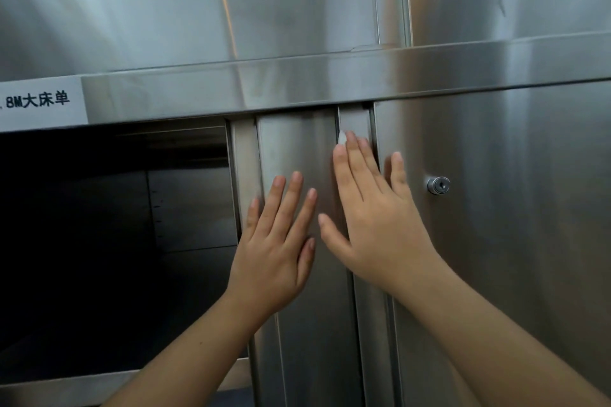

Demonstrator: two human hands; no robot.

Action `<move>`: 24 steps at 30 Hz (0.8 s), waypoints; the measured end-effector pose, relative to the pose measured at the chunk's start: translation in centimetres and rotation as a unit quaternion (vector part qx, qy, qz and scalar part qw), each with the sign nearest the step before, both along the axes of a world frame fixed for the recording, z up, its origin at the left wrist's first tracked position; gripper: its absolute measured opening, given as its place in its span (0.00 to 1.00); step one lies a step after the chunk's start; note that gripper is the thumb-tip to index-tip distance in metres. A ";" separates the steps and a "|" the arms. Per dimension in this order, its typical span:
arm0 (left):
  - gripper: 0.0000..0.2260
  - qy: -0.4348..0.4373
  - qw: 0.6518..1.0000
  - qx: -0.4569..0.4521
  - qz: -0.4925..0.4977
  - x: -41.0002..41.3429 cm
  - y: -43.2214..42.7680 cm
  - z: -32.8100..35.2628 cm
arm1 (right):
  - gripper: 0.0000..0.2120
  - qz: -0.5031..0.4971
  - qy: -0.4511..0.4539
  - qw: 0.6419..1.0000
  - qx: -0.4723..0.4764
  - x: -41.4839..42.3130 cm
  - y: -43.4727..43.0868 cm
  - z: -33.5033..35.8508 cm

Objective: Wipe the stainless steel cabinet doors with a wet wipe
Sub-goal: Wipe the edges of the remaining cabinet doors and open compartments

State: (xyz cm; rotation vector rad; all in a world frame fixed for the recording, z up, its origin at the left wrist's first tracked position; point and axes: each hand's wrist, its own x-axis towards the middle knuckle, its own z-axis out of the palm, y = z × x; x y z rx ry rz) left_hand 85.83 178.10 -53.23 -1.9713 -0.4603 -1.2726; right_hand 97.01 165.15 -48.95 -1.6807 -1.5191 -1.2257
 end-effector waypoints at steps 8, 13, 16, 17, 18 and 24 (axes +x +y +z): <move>0.26 0.006 1.000 -0.009 0.002 0.1 0.2 -0.1 | 0.36 -0.014 -0.019 1.000 0.002 0.4 0.7 2.7; 0.26 0.001 1.000 0.004 0.000 0.1 0.3 -0.1 | 0.34 -0.006 0.001 1.000 0.006 -0.3 0.3 0.3; 0.25 -0.002 1.000 0.012 0.001 0.1 0.4 -0.1 | 0.35 -0.013 -0.007 1.000 -0.008 -0.1 -0.1 -1.3; 0.26 -0.001 1.000 0.010 0.002 0.1 0.4 -0.1 | 0.35 -0.017 -0.011 1.000 -0.009 0.0 -0.1 -0.9; 0.26 -0.001 1.000 0.009 0.002 0.1 0.4 -0.1 | 0.35 -0.021 -0.012 1.000 -0.008 0.0 -0.1 -0.1; 0.26 0.001 1.000 0.009 0.007 0.2 0.3 -0.1 | 0.36 -0.060 -0.021 0.998 0.018 -0.3 0.8 3.1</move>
